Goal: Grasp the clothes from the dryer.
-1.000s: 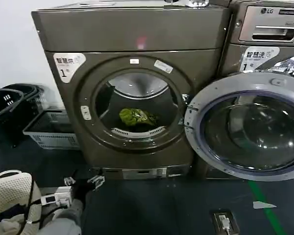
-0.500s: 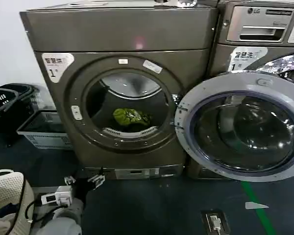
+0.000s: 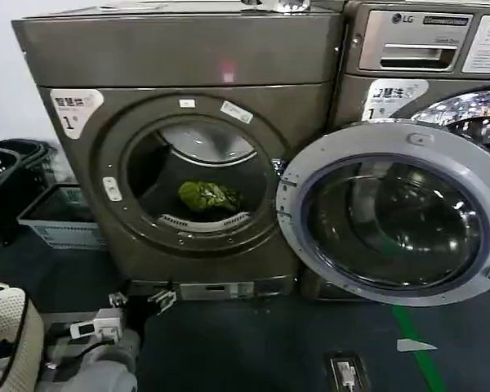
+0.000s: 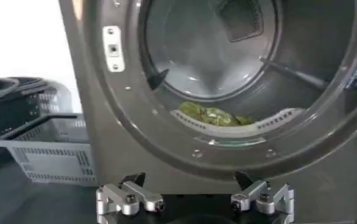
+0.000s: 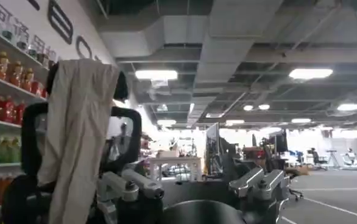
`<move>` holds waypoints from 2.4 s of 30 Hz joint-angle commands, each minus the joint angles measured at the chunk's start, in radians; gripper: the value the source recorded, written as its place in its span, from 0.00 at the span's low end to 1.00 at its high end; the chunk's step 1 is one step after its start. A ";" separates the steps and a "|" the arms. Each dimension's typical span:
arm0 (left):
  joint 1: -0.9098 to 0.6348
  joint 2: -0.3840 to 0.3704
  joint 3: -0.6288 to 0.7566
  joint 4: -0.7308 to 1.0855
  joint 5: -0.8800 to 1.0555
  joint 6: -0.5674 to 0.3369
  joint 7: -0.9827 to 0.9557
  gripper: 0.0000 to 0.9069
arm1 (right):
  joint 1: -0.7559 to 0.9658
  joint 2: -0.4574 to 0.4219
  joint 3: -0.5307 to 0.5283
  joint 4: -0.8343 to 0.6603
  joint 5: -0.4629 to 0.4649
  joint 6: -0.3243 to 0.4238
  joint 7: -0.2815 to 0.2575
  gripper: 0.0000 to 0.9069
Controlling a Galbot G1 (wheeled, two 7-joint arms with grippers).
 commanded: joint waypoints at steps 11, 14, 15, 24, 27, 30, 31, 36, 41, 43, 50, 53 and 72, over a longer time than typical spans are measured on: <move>0.000 -0.003 0.005 -0.009 0.010 0.049 -0.001 1.00 | -0.007 0.000 0.014 -0.007 0.060 0.031 0.035 1.00; 0.001 -0.003 0.005 -0.011 0.008 0.049 -0.002 1.00 | -0.010 0.002 0.015 -0.004 0.062 0.032 0.037 1.00; 0.001 -0.002 0.004 -0.012 0.008 0.049 -0.002 1.00 | -0.010 0.002 0.016 -0.004 0.062 0.033 0.037 1.00; -0.001 0.000 0.006 -0.009 0.009 0.049 -0.003 1.00 | -0.016 0.010 0.024 0.005 0.085 0.040 0.036 1.00; -0.002 0.002 0.007 -0.009 0.007 0.049 -0.003 1.00 | -0.018 0.010 0.025 0.004 0.091 0.051 0.039 1.00; -0.002 0.002 0.005 -0.006 0.006 0.049 -0.004 1.00 | -0.019 0.010 0.026 0.004 0.091 0.050 0.039 1.00; -0.002 0.003 0.005 -0.005 0.006 0.049 -0.004 1.00 | -0.018 0.010 0.025 0.004 0.092 0.049 0.040 1.00; -0.002 0.004 0.004 0.002 0.009 0.049 -0.005 1.00 | -0.018 0.012 0.022 0.004 0.092 0.051 0.040 1.00; -0.005 0.001 0.002 0.001 0.007 0.049 -0.003 1.00 | -0.016 0.015 0.016 0.009 0.092 0.053 0.037 1.00; -0.004 0.002 0.002 0.004 0.008 0.049 -0.002 1.00 | -0.017 0.015 0.016 0.007 0.092 0.053 0.037 1.00; -0.005 0.004 0.002 0.011 0.008 0.049 -0.003 1.00 | -0.016 0.017 0.015 0.008 0.091 0.053 0.036 1.00; -0.008 0.005 0.000 0.012 0.007 0.049 -0.002 1.00 | -0.016 0.018 0.016 0.007 0.091 0.053 0.037 1.00; -0.008 0.004 -0.001 0.017 0.004 0.049 -0.002 1.00 | -0.016 0.019 0.013 0.004 0.088 0.051 0.035 1.00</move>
